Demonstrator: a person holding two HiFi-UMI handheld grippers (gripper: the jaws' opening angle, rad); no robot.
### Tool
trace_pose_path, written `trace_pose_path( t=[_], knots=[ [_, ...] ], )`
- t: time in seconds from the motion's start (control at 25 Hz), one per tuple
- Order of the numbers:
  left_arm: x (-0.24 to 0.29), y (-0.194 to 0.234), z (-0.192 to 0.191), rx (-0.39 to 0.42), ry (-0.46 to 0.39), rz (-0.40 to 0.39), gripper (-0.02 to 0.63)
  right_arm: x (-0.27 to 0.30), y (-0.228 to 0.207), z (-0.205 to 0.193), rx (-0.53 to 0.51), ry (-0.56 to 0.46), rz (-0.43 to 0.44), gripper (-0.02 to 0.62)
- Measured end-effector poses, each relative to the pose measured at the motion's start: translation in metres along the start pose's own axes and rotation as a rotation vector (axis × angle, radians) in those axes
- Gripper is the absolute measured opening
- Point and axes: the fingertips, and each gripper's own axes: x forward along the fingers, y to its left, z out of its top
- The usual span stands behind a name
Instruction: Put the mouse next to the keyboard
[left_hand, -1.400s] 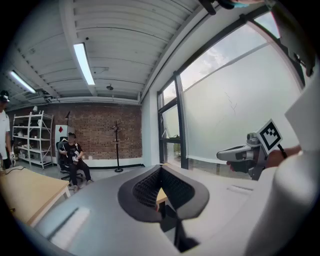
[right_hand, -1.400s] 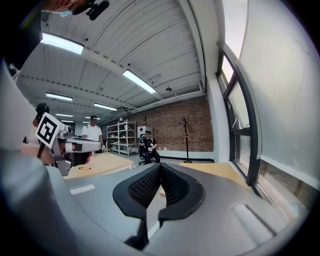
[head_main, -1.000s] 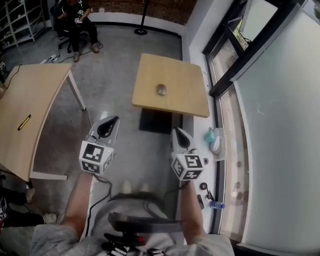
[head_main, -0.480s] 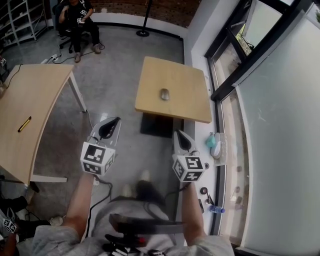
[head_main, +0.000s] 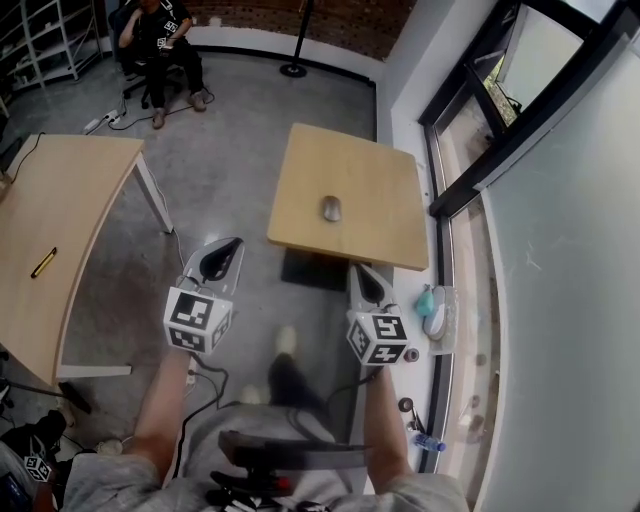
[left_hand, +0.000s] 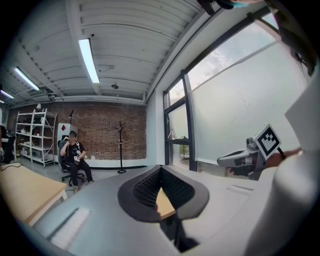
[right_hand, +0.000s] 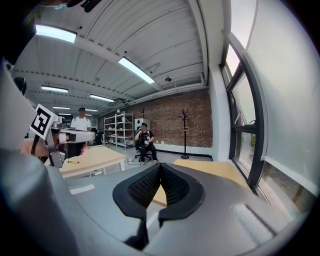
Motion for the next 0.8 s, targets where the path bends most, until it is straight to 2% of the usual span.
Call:
trace_pose_path(
  t=[0.28, 0.64, 0.8],
  knots=[
    [0.076, 0.018, 0.009, -0.01, 0.005, 0.016, -0.002, 0.068, -0.038, 0.004, -0.007, 0.032, 0.017, 0.015],
    [0.173, 0.023, -0.01, -0.014, 0.075, 0.024, -0.002, 0.142, -0.098, -0.014, 0.044, 0.095, 0.043, 0.015],
    [0.202, 0.024, -0.018, -0.02, 0.1, 0.035, -0.002, 0.169, -0.117, -0.02, 0.036, 0.119, 0.06, 0.015]
  ],
)
